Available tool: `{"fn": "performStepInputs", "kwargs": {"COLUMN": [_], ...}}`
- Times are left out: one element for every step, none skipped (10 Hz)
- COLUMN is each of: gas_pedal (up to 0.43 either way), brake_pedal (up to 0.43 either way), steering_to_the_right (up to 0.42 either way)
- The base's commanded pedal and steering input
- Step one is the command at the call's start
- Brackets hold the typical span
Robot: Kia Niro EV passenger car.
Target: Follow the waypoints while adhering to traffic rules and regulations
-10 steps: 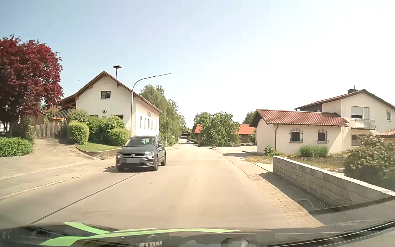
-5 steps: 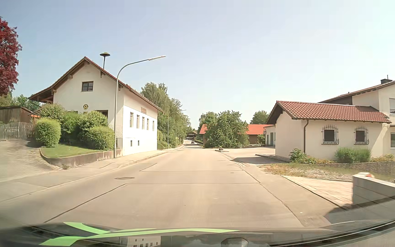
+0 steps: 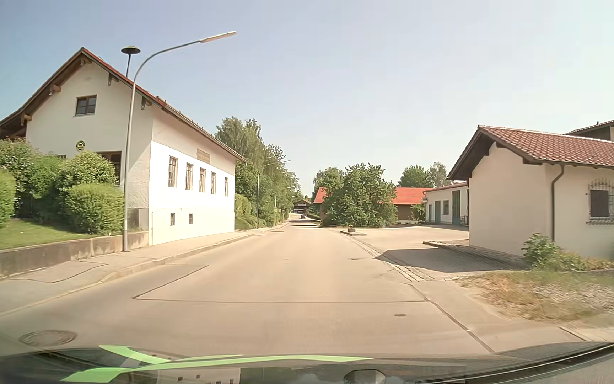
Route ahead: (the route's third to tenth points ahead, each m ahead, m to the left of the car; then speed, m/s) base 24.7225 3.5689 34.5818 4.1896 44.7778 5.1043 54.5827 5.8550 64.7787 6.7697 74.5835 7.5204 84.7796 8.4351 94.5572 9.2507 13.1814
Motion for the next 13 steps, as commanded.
{"fn": "performStepInputs", "kwargs": {"gas_pedal": [0.138, 0.138, 0.130, 0.130, 0.130, 0.118, 0.110, 0.110, 0.098, 0.087, 0.087, 0.087, 0.087], "brake_pedal": [0.000, 0.000, 0.000, 0.000, 0.000, 0.000, 0.000, 0.000, 0.000, 0.000, 0.000, 0.000, 0.000], "steering_to_the_right": [-0.010, -0.009, -0.009, -0.009, -0.008, -0.008, -0.009, -0.008, -0.008, -0.010, -0.014, -0.016, -0.016]}}
